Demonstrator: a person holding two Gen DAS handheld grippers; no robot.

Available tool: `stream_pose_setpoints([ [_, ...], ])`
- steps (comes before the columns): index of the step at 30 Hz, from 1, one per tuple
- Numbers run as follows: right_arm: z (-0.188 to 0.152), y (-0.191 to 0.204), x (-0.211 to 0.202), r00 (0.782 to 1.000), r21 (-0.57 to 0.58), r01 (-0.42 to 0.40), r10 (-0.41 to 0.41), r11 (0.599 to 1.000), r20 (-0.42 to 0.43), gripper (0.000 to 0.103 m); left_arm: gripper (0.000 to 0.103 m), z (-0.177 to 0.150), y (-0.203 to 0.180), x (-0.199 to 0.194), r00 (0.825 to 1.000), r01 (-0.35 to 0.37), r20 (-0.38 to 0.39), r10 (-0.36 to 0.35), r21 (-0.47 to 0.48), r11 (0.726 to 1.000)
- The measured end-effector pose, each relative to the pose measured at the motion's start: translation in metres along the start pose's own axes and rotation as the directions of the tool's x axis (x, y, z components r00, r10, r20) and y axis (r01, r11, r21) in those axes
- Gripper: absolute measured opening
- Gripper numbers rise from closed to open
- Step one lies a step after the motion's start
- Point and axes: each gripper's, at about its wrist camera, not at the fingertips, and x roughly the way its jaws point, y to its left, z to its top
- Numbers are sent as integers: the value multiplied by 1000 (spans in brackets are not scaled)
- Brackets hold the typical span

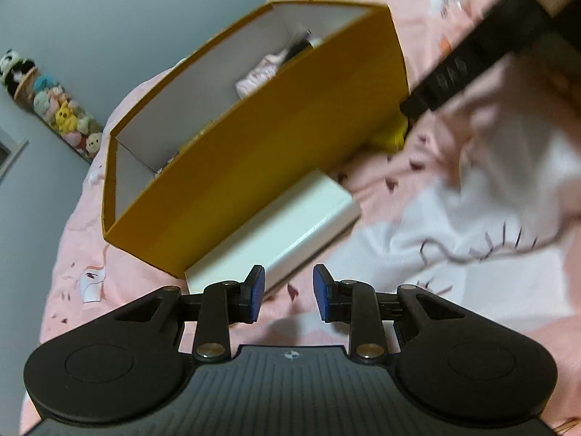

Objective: Organize objects
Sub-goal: 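Withdraw both tools and move them beside the orange box, then grasp the white box with the left tool while the right tool grasps the yellow tape measure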

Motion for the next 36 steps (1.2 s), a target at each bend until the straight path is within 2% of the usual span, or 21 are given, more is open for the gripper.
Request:
stream_pose_setpoints([
  [5,-2,-2,5,1000,-2,-14,14,1000,9,55,46,-7,-15,4,998,-50,-30,53,89,995],
  [8,0,-3,6,1000,2,-20,20,1000,9,55,48,-10,-20,10,995,-76,-47,82,124,989],
  [13,2,-6,14,1000,24,-10,10,1000,7,54,50,-11,-24,16,991,-123,-32,130,173,977],
  [18,2,-6,26,1000,26,0,0,1000,0,54,52,-12,-24,25,988,-138,-34,148,199,970],
  [26,2,-6,46,1000,7,-11,12,1000,-25,54,57,-10,-36,43,975,-199,-28,220,334,921],
  [36,1,1,72,998,-50,7,-10,999,-62,57,60,-13,-41,55,967,-220,-32,253,394,892],
])
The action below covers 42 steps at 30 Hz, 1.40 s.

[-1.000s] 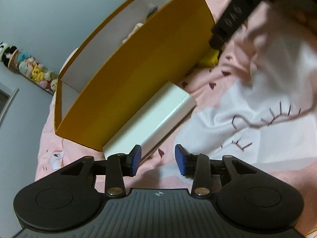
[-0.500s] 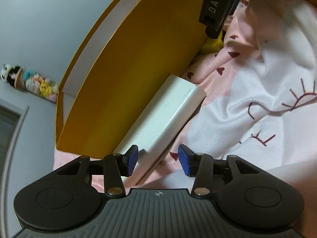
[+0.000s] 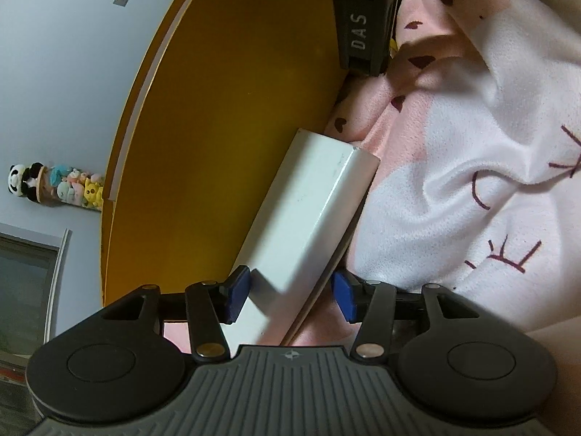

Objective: Organize objects
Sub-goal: 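Grasp the white box with the left tool while the right tool grasps the yellow tape measure, then lift the white box and tape measure over the orange box with both tools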

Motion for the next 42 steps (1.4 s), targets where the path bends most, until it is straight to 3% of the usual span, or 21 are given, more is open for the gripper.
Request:
stream_pose_setpoints([
  [9,0,-3,11,1000,6,-14,15,1000,-6,52,58,-2,7,7,1000,19,5,-19,-12,1000],
  [14,-3,-1,3,1000,2,-1,1,1000,-17,52,51,-5,14,0,999,36,30,-35,-27,999],
  [21,-11,-3,-20,999,8,-14,15,1000,-48,52,45,-10,33,-17,988,135,86,-129,-78,988],
  [26,-17,1,-46,997,-34,-69,68,997,-43,52,43,-15,50,-31,967,240,99,-235,-45,970],
  [32,-22,17,-56,991,-93,-125,120,988,-57,52,41,-22,83,-42,914,394,97,-394,14,919],
  [38,-25,17,-65,987,-99,-157,152,983,-53,52,34,-22,119,-47,882,458,113,-457,18,889],
  [42,-19,24,-83,980,-108,-197,192,974,-51,52,33,-24,128,-61,874,463,150,-462,31,886],
])
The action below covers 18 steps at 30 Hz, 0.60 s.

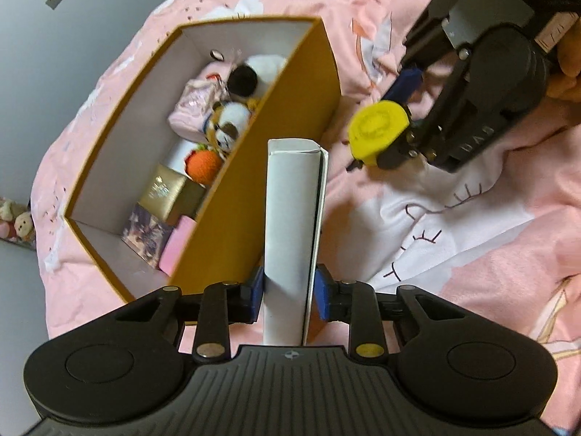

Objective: Organize objects
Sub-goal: 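Lift the white box and tape measure over the orange box with both tools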

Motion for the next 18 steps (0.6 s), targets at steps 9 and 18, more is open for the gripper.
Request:
stream_pose_setpoints([
  [9,16,10,-59,995,-74,-39,46,997,89,52,32,17,19,-45,994,-65,98,56,94,993],
  [18,69,4,-106,980,-174,-23,57,984,191,52,32,52,62,-44,975,-179,165,146,204,963],
])
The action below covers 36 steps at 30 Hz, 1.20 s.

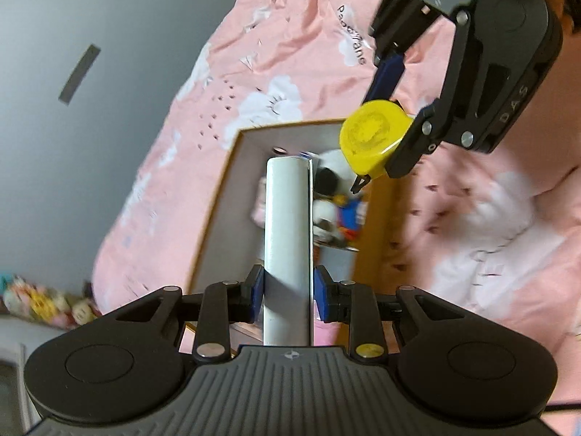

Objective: Organize objects
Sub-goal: 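Lift the white box and tape measure over the orange box with both tools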

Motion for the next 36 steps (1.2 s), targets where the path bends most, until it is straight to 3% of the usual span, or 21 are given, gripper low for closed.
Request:
stream_pose_setpoints([
  [5,31,-13,17,998,-70,64,-63,996,16,52,32,7,28,37,999,-45,7,45,80,996],
  [8,45,-27,38,997,-62,72,-72,995,5,52,32,8,46,65,1000,-23,17,21,89,996],
  [12,57,-42,65,996,-62,88,-89,994,-23,52,32,9,68,101,1000,5,-2,-5,32,999],
  [18,66,-58,97,994,-51,95,-98,994,-57,52,32,7,95,138,995,102,0,-103,-86,991],
  [36,78,-78,146,984,-53,123,-129,991,-123,52,32,0,89,193,975,224,-25,-223,97,970],
])
